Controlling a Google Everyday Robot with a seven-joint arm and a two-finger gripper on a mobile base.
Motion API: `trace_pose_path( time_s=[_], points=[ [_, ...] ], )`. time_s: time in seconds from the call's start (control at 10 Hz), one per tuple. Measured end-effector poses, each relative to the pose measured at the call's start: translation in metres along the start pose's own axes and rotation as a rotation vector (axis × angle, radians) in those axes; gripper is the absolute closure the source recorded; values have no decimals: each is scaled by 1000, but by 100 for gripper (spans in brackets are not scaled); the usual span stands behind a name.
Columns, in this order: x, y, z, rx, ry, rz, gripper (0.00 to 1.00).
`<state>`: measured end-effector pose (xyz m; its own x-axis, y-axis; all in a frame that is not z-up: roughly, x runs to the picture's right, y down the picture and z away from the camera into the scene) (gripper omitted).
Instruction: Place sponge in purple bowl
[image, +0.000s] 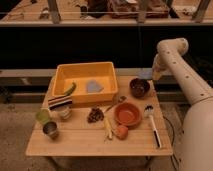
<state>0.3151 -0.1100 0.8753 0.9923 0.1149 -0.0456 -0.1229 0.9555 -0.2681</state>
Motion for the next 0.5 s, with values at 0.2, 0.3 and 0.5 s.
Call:
trace_pose_path(
  time_s=[0.2, 0.3, 0.5],
  points=[
    [-3, 2, 3, -7, -48, 45, 100],
    [5, 3, 5, -10, -57, 73, 100],
    [9, 3, 11, -19, -80, 110, 100]
  ],
)
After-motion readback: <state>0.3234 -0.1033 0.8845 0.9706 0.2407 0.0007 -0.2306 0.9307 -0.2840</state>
